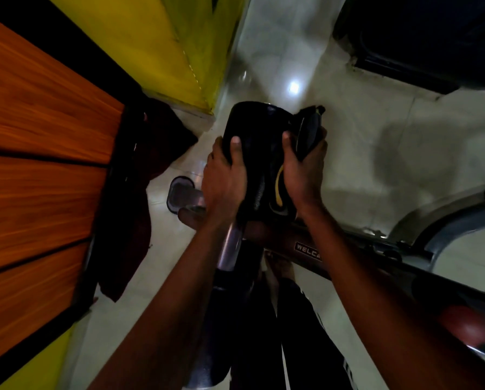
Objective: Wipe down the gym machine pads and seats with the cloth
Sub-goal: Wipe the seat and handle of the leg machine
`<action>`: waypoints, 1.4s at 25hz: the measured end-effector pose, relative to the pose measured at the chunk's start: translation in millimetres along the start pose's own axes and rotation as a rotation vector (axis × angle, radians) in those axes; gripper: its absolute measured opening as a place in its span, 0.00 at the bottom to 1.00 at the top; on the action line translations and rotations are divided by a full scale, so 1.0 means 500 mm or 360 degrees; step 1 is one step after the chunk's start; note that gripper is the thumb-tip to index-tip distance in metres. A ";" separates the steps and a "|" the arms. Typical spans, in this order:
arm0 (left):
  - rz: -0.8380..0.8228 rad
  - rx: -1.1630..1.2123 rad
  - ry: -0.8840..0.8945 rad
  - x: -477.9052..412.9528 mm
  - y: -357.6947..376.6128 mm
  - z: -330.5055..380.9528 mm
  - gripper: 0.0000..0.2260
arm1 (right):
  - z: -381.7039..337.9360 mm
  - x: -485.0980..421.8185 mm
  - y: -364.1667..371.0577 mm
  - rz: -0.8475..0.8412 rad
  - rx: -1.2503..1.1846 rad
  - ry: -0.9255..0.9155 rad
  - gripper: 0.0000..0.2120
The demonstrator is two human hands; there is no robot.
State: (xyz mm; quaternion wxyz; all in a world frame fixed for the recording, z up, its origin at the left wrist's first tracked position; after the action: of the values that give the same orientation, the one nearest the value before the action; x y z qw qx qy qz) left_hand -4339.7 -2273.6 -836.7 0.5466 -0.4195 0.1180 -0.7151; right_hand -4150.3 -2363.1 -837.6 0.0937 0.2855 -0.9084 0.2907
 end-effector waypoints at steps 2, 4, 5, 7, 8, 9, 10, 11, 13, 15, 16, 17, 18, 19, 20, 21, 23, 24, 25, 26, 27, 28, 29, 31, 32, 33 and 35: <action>-0.0208 0.0191 -0.0179 -0.030 0.010 -0.045 0.29 | -0.012 -0.014 -0.001 -0.0031 0.0015 0.0009 0.32; -0.0287 0.0304 -0.0149 -0.050 0.008 -0.062 0.34 | -0.019 -0.002 -0.003 -0.0041 0.0038 -0.0010 0.32; -0.0177 0.0291 -0.0055 -0.056 -0.008 -0.056 0.33 | -0.016 0.008 -0.003 -0.0047 0.0057 -0.0017 0.32; 0.0123 0.0114 0.0254 -0.054 -0.048 -0.020 0.24 | -0.003 0.024 -0.004 -0.0062 0.0066 0.0016 0.32; 0.0249 0.0006 0.0380 -0.042 -0.062 0.000 0.19 | 0.007 0.027 -0.002 -0.0072 0.0054 0.0048 0.31; 0.0298 -0.0063 0.0450 -0.019 -0.069 0.020 0.18 | 0.017 0.028 0.002 -0.0085 0.0032 0.0080 0.31; 0.0262 -0.0090 0.0444 -0.001 -0.056 0.027 0.21 | 0.024 0.026 0.005 -0.0087 -0.0001 0.0102 0.31; 0.0171 -0.0124 0.0369 0.021 -0.033 0.031 0.26 | 0.031 0.024 0.006 -0.0071 -0.0034 0.0117 0.33; 0.0100 -0.0300 0.0196 0.044 0.014 0.027 0.33 | 0.042 0.022 0.002 -0.0028 -0.0065 0.0162 0.39; 0.0111 -0.0309 0.0133 0.038 0.012 0.022 0.34 | 0.046 0.024 0.000 -0.0028 -0.0063 0.0190 0.38; 0.0069 -0.0197 0.0102 0.021 0.008 0.010 0.34 | 0.043 0.025 -0.001 -0.0046 -0.0050 0.0177 0.35; -0.0021 -0.0066 0.0030 0.003 0.004 -0.007 0.32 | 0.037 0.029 -0.003 -0.0059 -0.0020 0.0152 0.33; -0.0151 0.0085 -0.0070 -0.017 0.008 -0.029 0.31 | 0.027 0.034 -0.006 -0.0065 0.0013 0.0113 0.31; -0.0268 0.0211 -0.0129 -0.030 0.014 -0.046 0.29 | 0.016 0.039 -0.008 -0.0063 0.0036 0.0069 0.30; -0.0296 0.0270 -0.0089 -0.039 0.011 -0.049 0.27 | 0.007 0.042 -0.009 -0.0055 0.0052 0.0034 0.30; -0.0218 0.0285 0.0034 -0.043 -0.005 -0.036 0.24 | 0.002 0.042 -0.008 -0.0046 0.0059 0.0015 0.30; 0.0156 0.0125 0.0427 -0.028 -0.054 0.015 0.19 | 0.007 0.030 -0.002 -0.0059 0.0043 0.0033 0.30; 0.0249 0.0058 0.0545 -0.009 -0.059 0.034 0.18 | 0.017 0.021 0.002 -0.0072 0.0018 0.0062 0.31; 0.0228 0.0022 0.0547 0.011 -0.050 0.045 0.21 | 0.029 0.012 0.005 -0.0091 -0.0012 0.0096 0.32; 0.0138 -0.0018 0.0479 0.027 -0.028 0.046 0.26 | 0.040 0.004 0.007 -0.0109 -0.0055 0.0135 0.31; 0.0058 -0.0103 0.0391 0.043 -0.005 0.046 0.32 | 0.049 -0.001 0.008 -0.0120 -0.0098 0.0170 0.29; 0.0035 -0.0241 0.0346 0.052 0.011 0.047 0.38 | 0.056 -0.004 0.009 -0.0125 -0.0133 0.0190 0.27; 0.0038 -0.0330 0.0334 0.053 0.017 0.046 0.42 | 0.062 -0.005 0.007 -0.0120 -0.0157 0.0208 0.26; -0.0024 -0.0227 0.0291 0.022 0.014 0.028 0.44 | 0.068 0.002 0.005 -0.0109 -0.0173 0.0233 0.28; -0.0083 -0.0069 0.0249 0.001 0.010 0.014 0.44 | 0.069 0.007 0.005 -0.0102 -0.0157 0.0226 0.29; -0.0168 0.0076 0.0201 -0.017 0.009 -0.004 0.42 | 0.066 0.014 0.003 -0.0095 -0.0141 0.0206 0.31; -0.0316 0.0238 0.0149 -0.036 0.011 -0.026 0.38 | 0.058 0.024 0.004 -0.0082 -0.0081 0.0151 0.33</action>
State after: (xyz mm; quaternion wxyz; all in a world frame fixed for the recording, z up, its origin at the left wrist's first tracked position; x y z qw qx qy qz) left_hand -4344.6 -2263.6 -856.6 0.4968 -0.3532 0.0477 -0.7913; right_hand -4161.3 -2384.3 -857.9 0.1514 0.2920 -0.9024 0.2783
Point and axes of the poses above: each hand's wrist, its own x-axis away from the middle knuckle, its own y-axis out of the palm, z = x × y, the point moved 10 cm from there along -x, towards the middle knuckle, and after that the axes turned 2 degrees about z, right-handed, at the moved point
